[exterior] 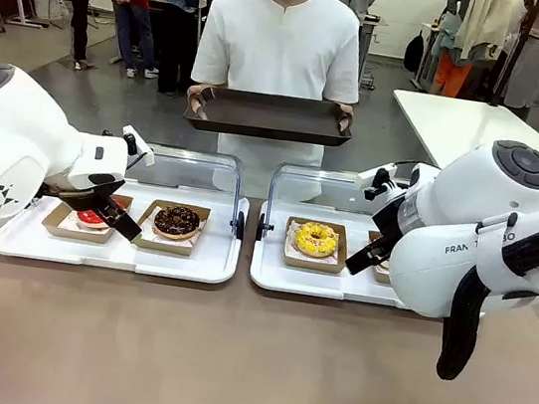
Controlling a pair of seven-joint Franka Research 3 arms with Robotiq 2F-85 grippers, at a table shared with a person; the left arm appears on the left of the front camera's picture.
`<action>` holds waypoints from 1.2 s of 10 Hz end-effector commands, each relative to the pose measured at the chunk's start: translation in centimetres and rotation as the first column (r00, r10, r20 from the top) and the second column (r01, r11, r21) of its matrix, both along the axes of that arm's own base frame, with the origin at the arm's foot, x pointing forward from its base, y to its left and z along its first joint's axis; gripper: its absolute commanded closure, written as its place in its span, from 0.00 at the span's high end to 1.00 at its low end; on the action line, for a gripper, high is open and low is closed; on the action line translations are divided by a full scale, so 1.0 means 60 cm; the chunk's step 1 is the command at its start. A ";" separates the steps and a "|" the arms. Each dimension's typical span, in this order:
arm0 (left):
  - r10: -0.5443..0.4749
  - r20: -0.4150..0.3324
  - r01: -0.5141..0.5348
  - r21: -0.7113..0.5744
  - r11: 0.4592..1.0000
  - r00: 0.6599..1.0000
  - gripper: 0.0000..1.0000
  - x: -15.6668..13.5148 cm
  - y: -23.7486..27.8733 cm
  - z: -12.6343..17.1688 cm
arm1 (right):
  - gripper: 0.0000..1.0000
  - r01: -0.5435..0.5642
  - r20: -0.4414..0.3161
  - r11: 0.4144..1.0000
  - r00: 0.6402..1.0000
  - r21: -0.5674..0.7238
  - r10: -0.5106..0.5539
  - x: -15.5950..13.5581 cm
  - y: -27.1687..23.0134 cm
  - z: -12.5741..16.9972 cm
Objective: Provide the desired donut to the person.
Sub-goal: Pick up and lift the Paper togo box containing the Donut pointed at by the person.
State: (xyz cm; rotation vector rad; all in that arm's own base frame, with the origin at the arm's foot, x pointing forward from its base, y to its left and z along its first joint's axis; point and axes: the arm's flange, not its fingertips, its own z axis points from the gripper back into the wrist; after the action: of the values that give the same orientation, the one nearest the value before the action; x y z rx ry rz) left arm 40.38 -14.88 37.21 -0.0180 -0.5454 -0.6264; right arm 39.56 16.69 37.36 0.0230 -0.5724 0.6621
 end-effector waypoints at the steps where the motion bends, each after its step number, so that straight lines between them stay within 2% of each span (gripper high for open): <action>1: 0.000 0.000 0.000 0.000 1.000 1.000 1.00 0.000 0.000 0.000 | 1.00 0.000 0.000 1.000 1.000 0.000 0.000 0.000 0.000 0.000; 12: 0.000 0.000 0.000 0.000 1.000 1.000 1.00 0.000 0.000 0.000 | 1.00 0.000 0.000 1.000 1.000 0.000 0.000 0.000 0.000 0.000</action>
State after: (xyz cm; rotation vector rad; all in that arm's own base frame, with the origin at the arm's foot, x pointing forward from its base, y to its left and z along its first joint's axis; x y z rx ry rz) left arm 40.38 -14.88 37.21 -0.0180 -0.5454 -0.6265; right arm 39.56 16.68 37.36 0.0229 -0.5724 0.6618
